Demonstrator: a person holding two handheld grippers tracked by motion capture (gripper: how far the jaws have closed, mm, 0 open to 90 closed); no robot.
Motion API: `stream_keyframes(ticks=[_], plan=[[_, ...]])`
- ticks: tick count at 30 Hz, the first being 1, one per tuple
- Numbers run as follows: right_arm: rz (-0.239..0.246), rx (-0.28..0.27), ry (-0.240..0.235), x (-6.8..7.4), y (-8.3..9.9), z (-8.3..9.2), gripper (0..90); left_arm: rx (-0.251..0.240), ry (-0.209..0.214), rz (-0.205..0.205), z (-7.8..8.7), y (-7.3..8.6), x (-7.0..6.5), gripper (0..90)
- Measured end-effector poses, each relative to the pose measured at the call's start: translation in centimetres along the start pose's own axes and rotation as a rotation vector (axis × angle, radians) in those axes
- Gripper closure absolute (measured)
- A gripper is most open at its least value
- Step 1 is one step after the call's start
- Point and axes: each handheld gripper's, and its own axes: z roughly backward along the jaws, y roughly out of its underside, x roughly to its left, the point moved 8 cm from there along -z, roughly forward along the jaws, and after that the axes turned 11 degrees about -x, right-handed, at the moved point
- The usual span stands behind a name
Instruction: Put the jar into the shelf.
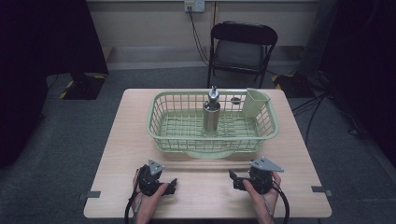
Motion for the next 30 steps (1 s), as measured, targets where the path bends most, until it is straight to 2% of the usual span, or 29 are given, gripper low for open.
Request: stream_keyframes(ticks=[13, 22, 23, 25, 30], plan=[[0.007, 0.099, 0.020, -0.1, 3.1, -1.4, 5.3, 0.000, 0.000, 0.001, 0.0, 0.0, 0.0, 0.3], [0.021, 0.148, 0.041, -0.1, 3.8, -1.9, 5.9, 0.000, 0.000, 0.000, 0.0, 0.0, 0.0, 0.3], [0.031, 0.175, 0.052, 0.0, 4.1, -2.0, 6.0, 0.000, 0.000, 0.000, 0.0, 0.0, 0.0, 0.3], [0.058, 0.186, 0.072, 0.1, 4.2, -2.1, 5.6, 0.000, -0.001, 0.000, 0.0, 0.0, 0.0, 0.3], [0.054, 0.189, 0.065, 0.2, 4.2, -2.1, 4.9, 0.000, -0.001, 0.000, 0.0, 0.0, 0.0, 0.3]])
